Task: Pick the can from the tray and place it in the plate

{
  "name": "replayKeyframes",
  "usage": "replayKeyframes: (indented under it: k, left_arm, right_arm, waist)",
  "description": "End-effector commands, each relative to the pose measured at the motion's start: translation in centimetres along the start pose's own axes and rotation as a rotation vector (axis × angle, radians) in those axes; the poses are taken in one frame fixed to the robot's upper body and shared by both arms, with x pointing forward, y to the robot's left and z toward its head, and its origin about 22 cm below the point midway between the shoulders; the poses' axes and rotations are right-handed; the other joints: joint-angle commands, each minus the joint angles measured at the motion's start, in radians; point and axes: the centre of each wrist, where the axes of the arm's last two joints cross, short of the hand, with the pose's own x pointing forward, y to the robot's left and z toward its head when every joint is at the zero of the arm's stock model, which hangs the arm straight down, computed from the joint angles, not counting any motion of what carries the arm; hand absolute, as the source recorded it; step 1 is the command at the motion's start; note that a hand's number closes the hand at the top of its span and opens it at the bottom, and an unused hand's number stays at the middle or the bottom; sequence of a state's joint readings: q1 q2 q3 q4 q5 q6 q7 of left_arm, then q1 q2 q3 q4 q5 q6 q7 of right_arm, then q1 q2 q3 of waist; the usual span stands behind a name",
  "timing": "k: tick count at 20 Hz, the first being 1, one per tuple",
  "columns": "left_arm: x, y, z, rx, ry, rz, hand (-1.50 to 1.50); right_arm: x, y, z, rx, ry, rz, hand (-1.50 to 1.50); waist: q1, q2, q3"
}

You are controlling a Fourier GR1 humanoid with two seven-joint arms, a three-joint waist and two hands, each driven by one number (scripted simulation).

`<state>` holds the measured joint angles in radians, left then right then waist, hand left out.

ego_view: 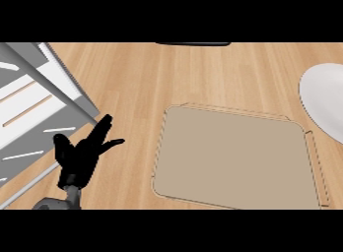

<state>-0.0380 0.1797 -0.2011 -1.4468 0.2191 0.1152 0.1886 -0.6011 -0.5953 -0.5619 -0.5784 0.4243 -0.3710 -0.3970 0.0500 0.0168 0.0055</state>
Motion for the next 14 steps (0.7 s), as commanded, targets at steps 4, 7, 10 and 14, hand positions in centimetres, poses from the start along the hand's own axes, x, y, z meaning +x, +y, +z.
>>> replayKeyframes:
  k: [4, 7, 10, 14]
  left_arm:
    - [-0.3, -0.8, -0.7, 0.000, 0.029, -0.022, 0.00]
    - [-1.5, -0.6, 0.0, -0.012, 0.042, -0.013, 0.00]
    - [-0.1, -0.3, -0.5, -0.004, 0.025, -0.017, 0.00]
    - [-0.7, 0.6, 0.1, 0.009, 0.046, -0.013, 0.00]
  right_arm:
    - [-1.4, -0.3, -0.5, 0.245, 0.114, 0.121, -1.50]
    - [-1.5, 0.8, 0.0, 0.258, 0.086, 0.036, -1.50]
    - [-2.2, 1.3, 0.8, 0.244, 0.006, -0.104, -1.50]
    - [-1.8, 0.5, -0.1, 0.124, -0.013, -0.299, -1.50]
  waist:
    - [0.028, 0.020, 0.001]
    - [0.033, 0.022, 0.003]
    - [0.013, 0.015, 0.004]
    - [0.011, 0.013, 0.005]
